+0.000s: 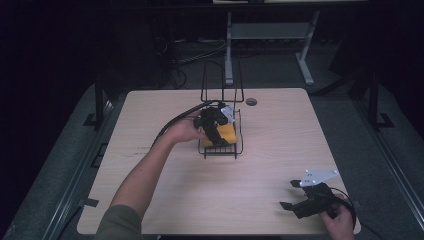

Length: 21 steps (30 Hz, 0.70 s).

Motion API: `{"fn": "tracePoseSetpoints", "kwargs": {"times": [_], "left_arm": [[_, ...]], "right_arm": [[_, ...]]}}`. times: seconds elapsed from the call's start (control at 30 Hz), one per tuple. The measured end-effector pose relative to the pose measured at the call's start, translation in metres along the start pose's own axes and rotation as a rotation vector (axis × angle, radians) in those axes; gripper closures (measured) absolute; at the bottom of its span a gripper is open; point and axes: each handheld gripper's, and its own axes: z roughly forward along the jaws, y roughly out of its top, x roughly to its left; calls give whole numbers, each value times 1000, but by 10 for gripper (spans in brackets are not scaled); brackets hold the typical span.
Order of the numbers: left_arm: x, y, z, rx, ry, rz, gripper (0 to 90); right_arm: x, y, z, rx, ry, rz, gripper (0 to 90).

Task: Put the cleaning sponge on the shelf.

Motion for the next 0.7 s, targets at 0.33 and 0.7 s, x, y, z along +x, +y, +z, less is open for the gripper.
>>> {"fn": "tracePoseSetpoints", "kwargs": {"times": [0.33, 0.7], "left_arm": [[-15, 0, 1, 14, 3, 18, 214], [-33, 9, -2, 14, 0, 63, 209]], "right_arm": [[1, 0, -1, -2, -2, -14, 138], [1, -1, -3, -8, -4, -20, 138]]}}
